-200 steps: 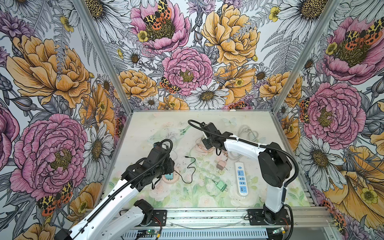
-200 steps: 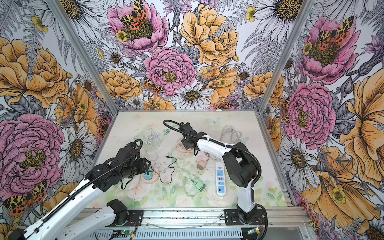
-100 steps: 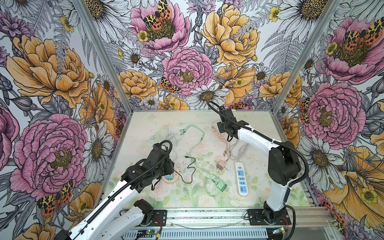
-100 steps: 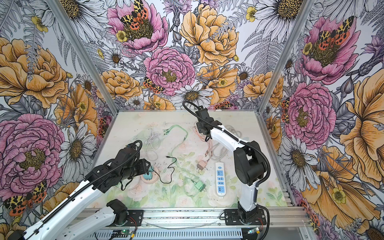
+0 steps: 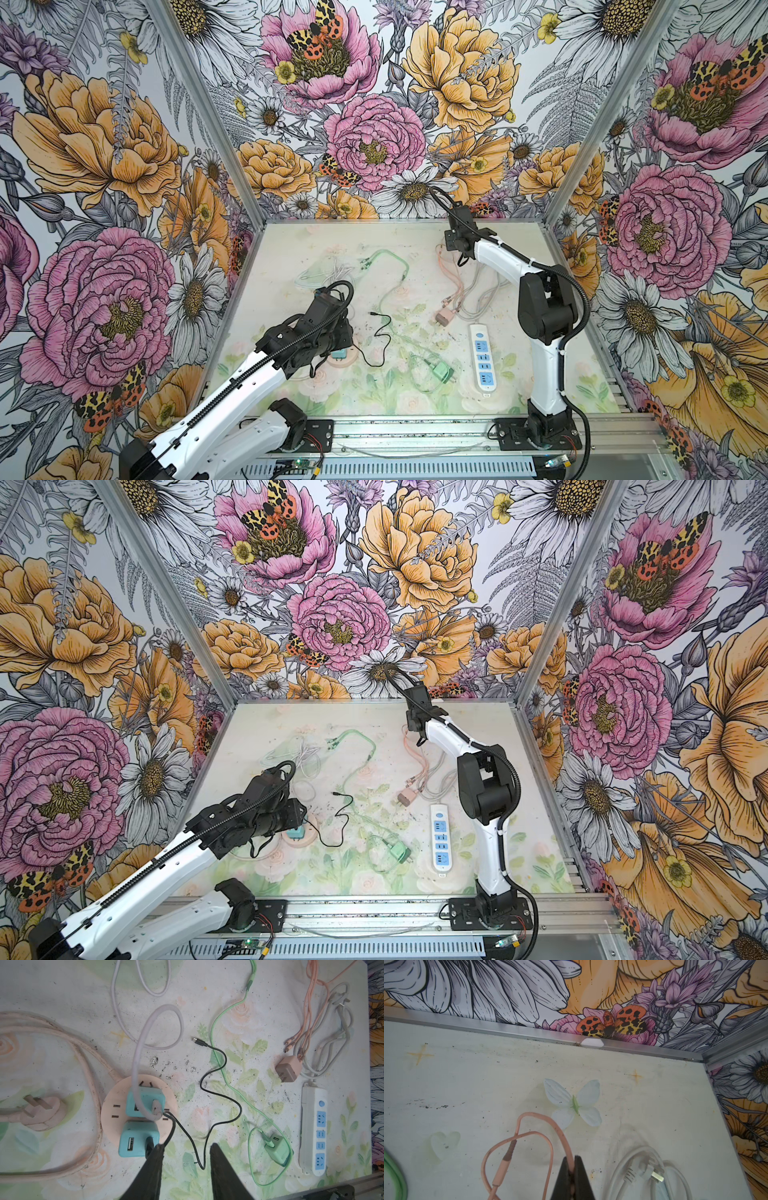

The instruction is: Insert the plug

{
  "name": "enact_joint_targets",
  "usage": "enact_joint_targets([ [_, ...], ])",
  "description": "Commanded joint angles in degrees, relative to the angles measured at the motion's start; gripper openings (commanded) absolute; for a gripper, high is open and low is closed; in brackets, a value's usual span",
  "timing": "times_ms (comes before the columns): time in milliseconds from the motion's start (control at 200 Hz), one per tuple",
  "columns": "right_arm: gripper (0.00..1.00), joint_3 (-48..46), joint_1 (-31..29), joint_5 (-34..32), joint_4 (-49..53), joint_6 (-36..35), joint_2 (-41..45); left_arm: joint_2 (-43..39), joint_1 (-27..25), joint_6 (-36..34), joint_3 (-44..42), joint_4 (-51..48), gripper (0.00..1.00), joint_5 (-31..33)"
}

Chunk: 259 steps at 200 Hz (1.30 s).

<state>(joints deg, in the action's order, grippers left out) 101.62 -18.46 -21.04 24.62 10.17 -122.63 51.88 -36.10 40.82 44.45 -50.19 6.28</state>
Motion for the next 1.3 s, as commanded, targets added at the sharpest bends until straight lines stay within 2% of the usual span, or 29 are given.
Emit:
enact_joint_targets([
  [0, 0.00, 6.07, 0.51, 1.57, -1.13, 1.29, -2.23, 2.04, -1.43, 1.19, 0.83, 2.51, 0.40, -0.32],
  [230, 0.00, 15.36, 1.27, 5.43, -0.89, 1.50, -7.41, 6.88, -4.01, 1.70, 1.60, 5.81, 0.39, -0.21],
  [365, 0.00, 15.39, 1.27, 7.62, -0.36, 2.89, -8.36, 10.19, -5.43, 1.98, 2.16, 7.80, 0.39, -0.36],
  [530, 0.03, 8.51, 1.26, 11.18, -0.51, 4.70, -4.97, 14.09, -6.96, 1.44, 3.91, 9.48, 0.40, 0.75],
  [691, 0.08, -0.21, 1.28, 11.28, -0.57, 5.26, 0.49, 19.67, -5.62, -3.27, 6.56, 14.55, 0.41, 0.73],
  [761, 0.17, -4.39, 1.27, 11.31, -0.60, 5.27, 3.24, 23.78, -4.16, -5.30, 9.16, 15.11, 0.42, 1.21],
  [816, 0.33, -7.52, 1.30, 11.66, -0.63, 4.95, 5.54, 27.54, -3.17, -6.82, 11.70, 15.08, 0.42, 1.24],
  [866, 0.39, -10.52, 1.25, 13.06, -0.62, 4.16, 7.93, 31.08, -2.50, -8.18, 14.27, 15.00, 0.42, 1.44],
  [1131, 0.46, -24.91, 1.37, 15.33, -1.08, 2.67, 22.80, 47.11, 1.33, -11.42, 25.87, 14.60, 0.43, 0.40],
  [1291, 0.50, -33.15, 1.28, 19.15, -1.20, 5.61, 32.71, 54.34, 1.68, -11.99, 29.26, 14.37, 0.43, 0.27],
])
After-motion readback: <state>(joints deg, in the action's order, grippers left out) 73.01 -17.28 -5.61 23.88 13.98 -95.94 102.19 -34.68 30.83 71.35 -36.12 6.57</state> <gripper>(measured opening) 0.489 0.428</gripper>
